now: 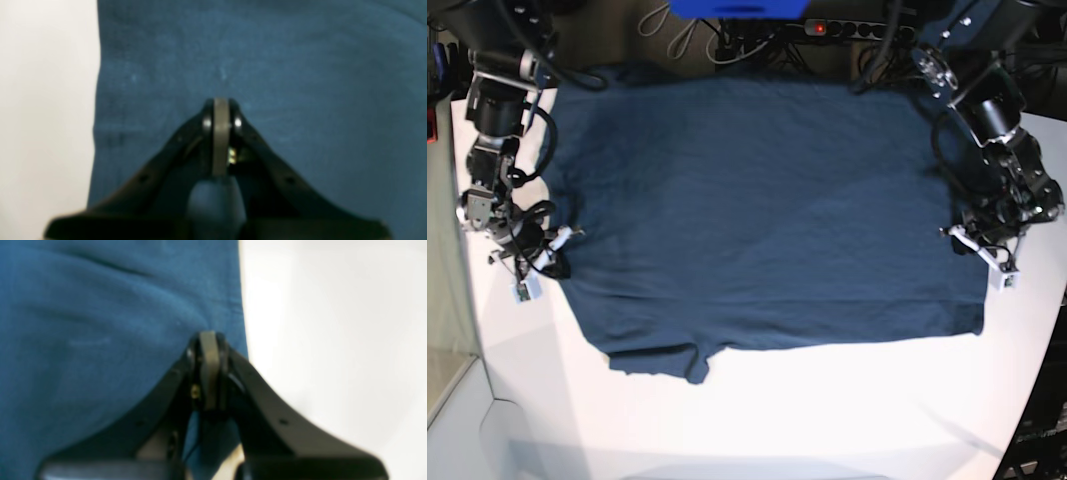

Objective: Layout the t-shirt on the table in an organized manner, then fold the t-shirt properly
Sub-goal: 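Move both grippers to the shirt sides and grasp the side edges, then pull the shirt side edges outward with both grippers to smooth it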

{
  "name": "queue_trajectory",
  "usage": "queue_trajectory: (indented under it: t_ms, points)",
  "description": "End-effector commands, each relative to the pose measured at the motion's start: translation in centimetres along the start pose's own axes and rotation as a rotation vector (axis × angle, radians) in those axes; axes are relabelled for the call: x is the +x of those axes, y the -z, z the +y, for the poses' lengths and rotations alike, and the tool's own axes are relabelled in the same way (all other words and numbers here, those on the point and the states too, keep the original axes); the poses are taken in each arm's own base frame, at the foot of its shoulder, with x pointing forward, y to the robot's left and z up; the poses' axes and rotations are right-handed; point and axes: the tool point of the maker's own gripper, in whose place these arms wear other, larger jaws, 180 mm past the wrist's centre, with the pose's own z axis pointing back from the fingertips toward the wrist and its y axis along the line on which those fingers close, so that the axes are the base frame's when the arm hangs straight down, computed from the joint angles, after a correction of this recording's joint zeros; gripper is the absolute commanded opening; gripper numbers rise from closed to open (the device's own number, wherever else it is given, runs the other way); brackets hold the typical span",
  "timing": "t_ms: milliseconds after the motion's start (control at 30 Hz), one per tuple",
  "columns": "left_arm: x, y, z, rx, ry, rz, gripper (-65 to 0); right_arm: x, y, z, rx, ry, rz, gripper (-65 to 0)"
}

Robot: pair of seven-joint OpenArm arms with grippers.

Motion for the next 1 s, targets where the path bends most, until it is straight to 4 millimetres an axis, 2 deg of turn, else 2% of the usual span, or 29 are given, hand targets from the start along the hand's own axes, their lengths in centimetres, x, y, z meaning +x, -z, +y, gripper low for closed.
queue_trajectory:
  t_ms: [0, 133, 233, 333, 400, 533, 667, 733, 800, 867, 967]
  points:
    - [1.9, -0.9, 0.4, 0.019, 0.022, -0.037, -64.5, -1.8, -0.4, -0.8, -0.021, -0.032, 0.101, -65.0]
    - [2.4, -2.3, 0.7, 0.059, 0.059, -0.008, -64.5, -3.1, -0.7, -0.8, -0.024, -0.029, 0.144, -65.0]
    - [0.4, -2.5, 1.0, 0.065, 0.058, 0.033, -64.5, -3.5, -0.8, -0.7, -0.022, -0.029, 0.149, -65.0]
    - [0.2, -2.8, 1.3, 0.076, 0.06, 0.019, -64.5, -3.5, -0.8, -0.8, -0.023, -0.028, 0.148, -65.0]
    - [1.9, -3.3, 1.3, 0.083, 0.07, -0.052, -64.5, -3.5, -0.8, -0.7, -0.021, -0.03, 0.148, -65.0]
    - [8.9, -3.9, -0.5, 0.018, 0.048, -0.25, -64.5, -3.5, -0.8, -0.6, -0.019, -0.03, 0.149, -65.0]
    - [14.2, -2.4, -2.8, -0.079, 0.01, -0.332, -64.5, -3.5, -0.5, 0.0, -0.008, -0.023, 0.145, -65.0]
    - [14.5, -0.3, -4.4, -0.127, 0.013, -0.313, -64.5, -3.6, -0.5, 0.1, -0.007, -0.022, 0.146, -65.0]
    - [15.5, 0.9, -5.6, -0.155, 0.024, -0.335, -64.5, -3.6, -0.5, 0.1, -0.007, -0.022, 0.146, -65.0]
    - [15.2, 2.2, -6.4, -0.177, 0.015, -0.355, -64.5, -3.7, -0.5, 0.2, -0.007, -0.021, 0.151, -65.0]
    - [14.1, 3.7, -4.3, -0.099, -0.066, -0.376, -64.5, -4.9, -0.8, 0.4, -0.002, -0.017, 0.168, -65.0]
